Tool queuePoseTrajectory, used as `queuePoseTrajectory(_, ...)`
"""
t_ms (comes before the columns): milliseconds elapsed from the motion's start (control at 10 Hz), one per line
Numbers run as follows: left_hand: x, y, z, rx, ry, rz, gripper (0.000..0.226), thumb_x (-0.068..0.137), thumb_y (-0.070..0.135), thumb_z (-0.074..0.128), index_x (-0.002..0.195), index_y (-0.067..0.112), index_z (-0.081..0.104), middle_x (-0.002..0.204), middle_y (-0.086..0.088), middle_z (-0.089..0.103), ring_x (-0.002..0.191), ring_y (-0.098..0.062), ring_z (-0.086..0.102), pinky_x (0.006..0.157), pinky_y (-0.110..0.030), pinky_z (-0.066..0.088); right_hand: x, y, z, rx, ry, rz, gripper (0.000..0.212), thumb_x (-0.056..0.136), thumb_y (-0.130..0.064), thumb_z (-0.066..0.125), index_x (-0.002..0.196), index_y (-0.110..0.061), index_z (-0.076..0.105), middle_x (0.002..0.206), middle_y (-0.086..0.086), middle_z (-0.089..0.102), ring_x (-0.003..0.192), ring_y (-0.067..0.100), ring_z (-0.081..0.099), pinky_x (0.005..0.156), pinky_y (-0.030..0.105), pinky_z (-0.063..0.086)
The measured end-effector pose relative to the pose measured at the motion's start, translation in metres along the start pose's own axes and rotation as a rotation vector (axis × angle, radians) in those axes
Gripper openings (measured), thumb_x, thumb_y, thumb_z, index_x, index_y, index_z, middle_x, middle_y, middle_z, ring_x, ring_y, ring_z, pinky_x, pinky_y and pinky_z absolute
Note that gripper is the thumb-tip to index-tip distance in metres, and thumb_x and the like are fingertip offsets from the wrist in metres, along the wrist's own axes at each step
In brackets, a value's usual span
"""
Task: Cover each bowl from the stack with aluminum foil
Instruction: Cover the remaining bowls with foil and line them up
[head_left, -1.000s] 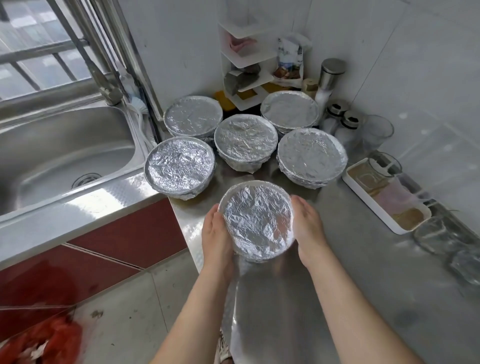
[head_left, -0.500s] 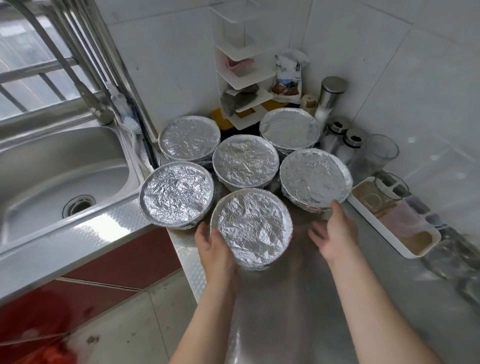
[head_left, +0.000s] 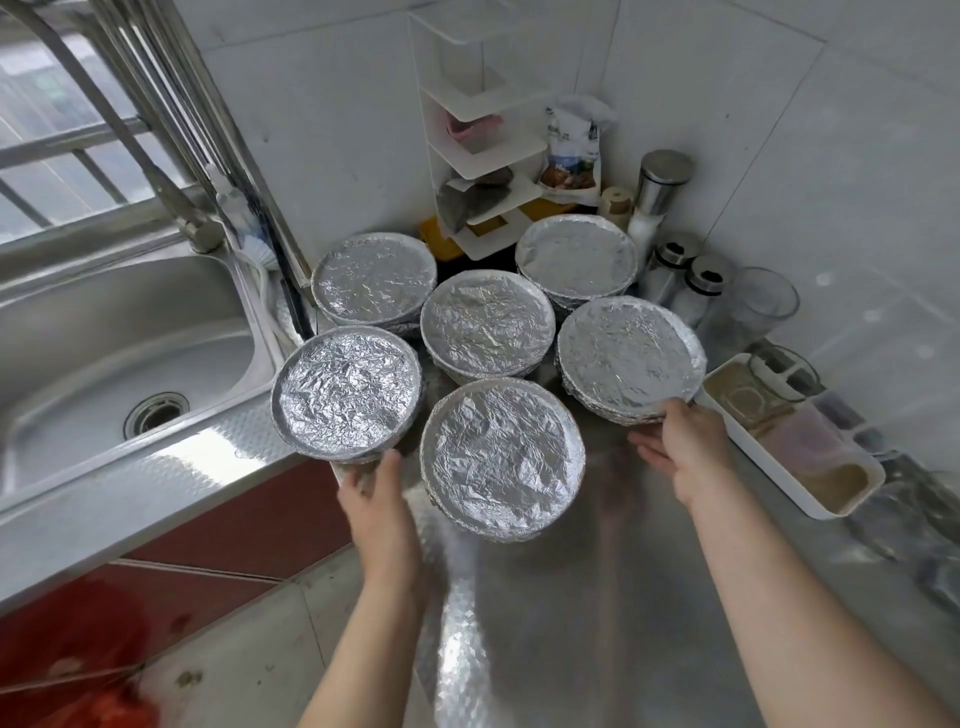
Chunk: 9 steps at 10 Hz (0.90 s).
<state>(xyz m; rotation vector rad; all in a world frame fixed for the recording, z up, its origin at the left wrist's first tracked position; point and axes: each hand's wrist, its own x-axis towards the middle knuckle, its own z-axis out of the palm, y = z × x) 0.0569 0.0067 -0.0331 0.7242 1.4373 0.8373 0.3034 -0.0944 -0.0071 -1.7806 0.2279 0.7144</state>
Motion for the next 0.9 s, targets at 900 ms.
queuePoseTrajectory(900, 0.015, 0.015, -0.029, -0.030, 0.011, 0.024, 0.055, 0.091, 0.038, 0.061, 0.139, 0.020, 0.042, 0.114, -0.001, 0.060, 0.100, -0.016, 0.060, 0.084, -0.037, 0.049, -0.094, 0.028, 0.009, -0.269, -0.278, -0.069, 0.012, 0.097, -0.018, 0.054, 0.089, -0.018, 0.063, 0.078, 0.001, 0.061, 0.064, 0.015, 0.056, 0.058, 0.026, 0.044)
